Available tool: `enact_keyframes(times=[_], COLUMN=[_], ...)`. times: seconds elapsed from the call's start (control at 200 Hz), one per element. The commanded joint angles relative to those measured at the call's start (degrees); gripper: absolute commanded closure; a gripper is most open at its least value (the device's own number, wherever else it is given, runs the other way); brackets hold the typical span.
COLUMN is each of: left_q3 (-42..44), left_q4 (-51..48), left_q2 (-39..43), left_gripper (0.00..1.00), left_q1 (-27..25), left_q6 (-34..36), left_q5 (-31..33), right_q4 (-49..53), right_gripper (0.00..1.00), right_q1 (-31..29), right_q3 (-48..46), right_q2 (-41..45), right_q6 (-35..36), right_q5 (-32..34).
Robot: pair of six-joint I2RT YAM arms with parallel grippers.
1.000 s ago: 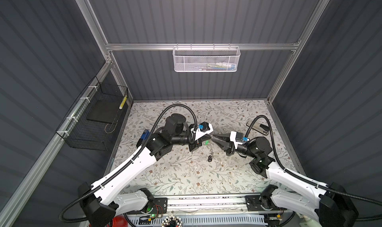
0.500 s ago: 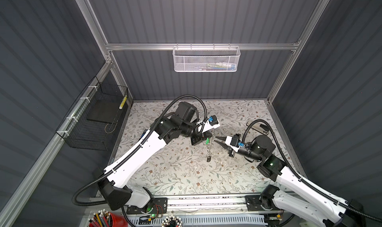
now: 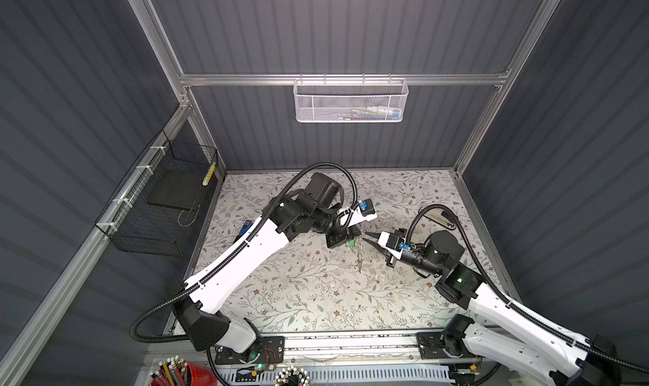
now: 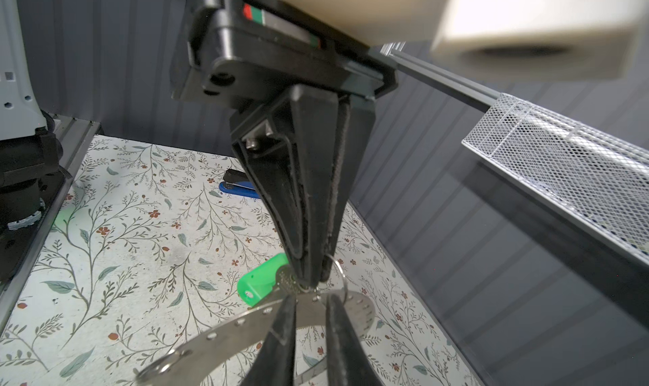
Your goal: Put the keys on the keyring
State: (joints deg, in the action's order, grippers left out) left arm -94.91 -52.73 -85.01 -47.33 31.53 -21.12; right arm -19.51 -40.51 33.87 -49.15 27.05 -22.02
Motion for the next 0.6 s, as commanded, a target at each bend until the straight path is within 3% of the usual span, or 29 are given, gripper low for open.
enact_keyframes(times=[0.0,0.4,0.595], left_q3=[-2.23,-2.45,-2.51], left_q4=[-2.36,-1.62,-2.66], left_q2=[-0.6,-0.59,-0.59], left_gripper=[1.0,1.0,1.0], left_q1=[-0.84,-1.47,-2.17], left_q6=[0.82,1.14,3.16], left_q5=[-0.76,-1.72,-1.92], right_q4=[-3.26,-3.08,-2.15], right_gripper=[0.79,0.78,0.87], right_q1=[-0.01,-0.03,-0.01], right_q3=[-0.43,0.45,1.16], right_q2=[1.62,-0.7,-1.5], right_q6=[0.01,-1.28,-1.66], right_q5=[1.06,1.13,1.46])
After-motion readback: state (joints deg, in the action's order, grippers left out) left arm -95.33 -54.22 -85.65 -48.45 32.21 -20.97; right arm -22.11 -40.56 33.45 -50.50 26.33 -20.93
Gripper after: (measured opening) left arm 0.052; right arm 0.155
